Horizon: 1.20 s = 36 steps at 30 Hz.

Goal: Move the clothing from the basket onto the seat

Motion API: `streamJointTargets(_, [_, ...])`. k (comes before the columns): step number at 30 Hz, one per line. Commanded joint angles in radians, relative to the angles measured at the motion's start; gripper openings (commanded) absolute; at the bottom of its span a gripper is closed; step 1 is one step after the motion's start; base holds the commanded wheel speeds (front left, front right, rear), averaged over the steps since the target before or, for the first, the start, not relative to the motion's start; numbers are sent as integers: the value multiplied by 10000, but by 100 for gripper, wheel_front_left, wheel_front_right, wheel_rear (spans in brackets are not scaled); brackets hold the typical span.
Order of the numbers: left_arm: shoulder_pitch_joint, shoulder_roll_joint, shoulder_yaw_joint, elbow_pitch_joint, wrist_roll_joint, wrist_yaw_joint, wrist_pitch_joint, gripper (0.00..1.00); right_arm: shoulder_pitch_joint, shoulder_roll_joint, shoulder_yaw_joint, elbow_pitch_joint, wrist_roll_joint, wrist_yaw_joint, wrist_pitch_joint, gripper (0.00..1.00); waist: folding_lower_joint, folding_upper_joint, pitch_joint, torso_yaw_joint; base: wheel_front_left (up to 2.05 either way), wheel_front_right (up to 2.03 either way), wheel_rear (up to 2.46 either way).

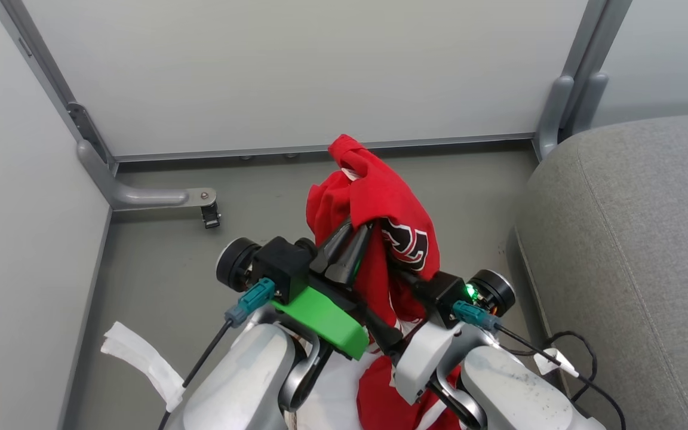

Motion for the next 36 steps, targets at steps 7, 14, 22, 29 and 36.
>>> streamJointTargets(7, [78, -6, 0, 15, -143, -23, -9, 0, 38, -41, -63, 39, 572, -10, -45, 0, 1, 61, -64, -40, 0, 0, 0])
streamJointTargets(14, [399, -4, 403, 145, 117, 57, -6, 100, 895, -33, -1054, -316, 263, -10, -45, 0, 1, 61, 47, -785, 0, 0, 0])
streamJointTargets(22, [732, 1, 788, 324, 497, 26, -3, 100, 1627, -68, -2211, -1237, -353, -10, -47, 0, 1, 61, 391, -2560, 0, 0, 0])
streamJointTargets(29, [854, 16, 1166, 333, 749, -10, -1, 100, 1315, -301, -2821, -2091, -567, -12, -45, 0, 1, 61, 888, -4425, 0, 0, 0])
streamJointTargets(36, [752, 18, 1041, 441, 917, -27, -1, 100, 408, -872, -3242, -2518, -692, -12, -45, 0, 1, 61, 1434, -5331, 0, 0, 0])
